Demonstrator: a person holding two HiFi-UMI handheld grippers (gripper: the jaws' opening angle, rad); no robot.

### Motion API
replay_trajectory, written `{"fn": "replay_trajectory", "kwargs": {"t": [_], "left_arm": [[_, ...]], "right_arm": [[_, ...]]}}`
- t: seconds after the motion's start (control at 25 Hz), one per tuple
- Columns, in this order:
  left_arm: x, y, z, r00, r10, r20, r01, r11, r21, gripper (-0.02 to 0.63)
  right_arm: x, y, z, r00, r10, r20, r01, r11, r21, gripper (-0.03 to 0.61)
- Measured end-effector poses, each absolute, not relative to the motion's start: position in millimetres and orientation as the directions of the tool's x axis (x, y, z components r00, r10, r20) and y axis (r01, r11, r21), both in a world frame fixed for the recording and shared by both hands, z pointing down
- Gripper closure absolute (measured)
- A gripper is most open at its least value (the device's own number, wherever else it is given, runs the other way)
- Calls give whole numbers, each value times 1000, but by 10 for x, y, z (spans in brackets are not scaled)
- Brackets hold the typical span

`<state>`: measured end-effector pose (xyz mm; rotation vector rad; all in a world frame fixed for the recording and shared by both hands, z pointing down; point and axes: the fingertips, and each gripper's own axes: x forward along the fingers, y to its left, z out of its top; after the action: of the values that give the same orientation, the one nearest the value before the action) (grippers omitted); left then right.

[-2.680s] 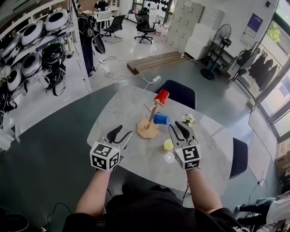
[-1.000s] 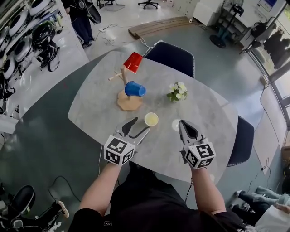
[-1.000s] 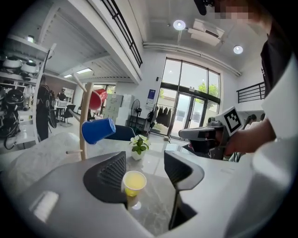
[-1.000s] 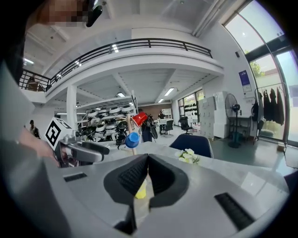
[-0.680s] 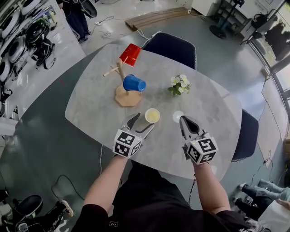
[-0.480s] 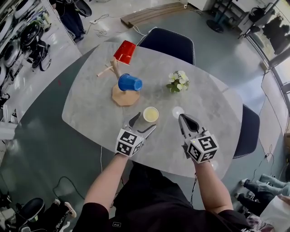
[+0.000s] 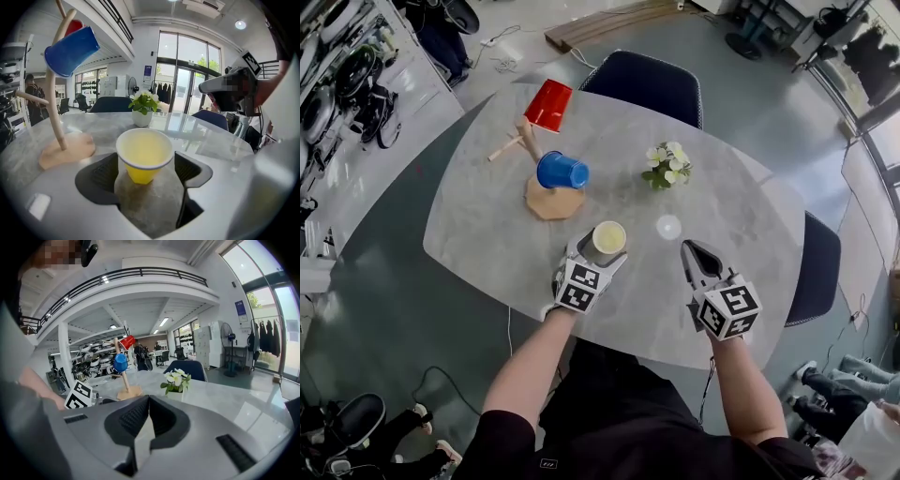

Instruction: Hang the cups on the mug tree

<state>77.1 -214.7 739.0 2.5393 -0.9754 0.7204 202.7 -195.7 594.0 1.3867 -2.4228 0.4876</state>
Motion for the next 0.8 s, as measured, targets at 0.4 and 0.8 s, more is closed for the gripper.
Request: {"fn": "replay_trajectory", "kwargs": {"t": [0.4,0.8], "left_arm": [[834,-2270,7348,622,-551,556,-709,-698,102,270],[791,-2227,6699,614,-605,507,-738,-668,98,275]], "right_arm": [[2186,-1976,5801,-478,-775,413,-874,467,-135,565],[2172,-1983,5492,-506,-788,352,-861,482,-161,565]]}}
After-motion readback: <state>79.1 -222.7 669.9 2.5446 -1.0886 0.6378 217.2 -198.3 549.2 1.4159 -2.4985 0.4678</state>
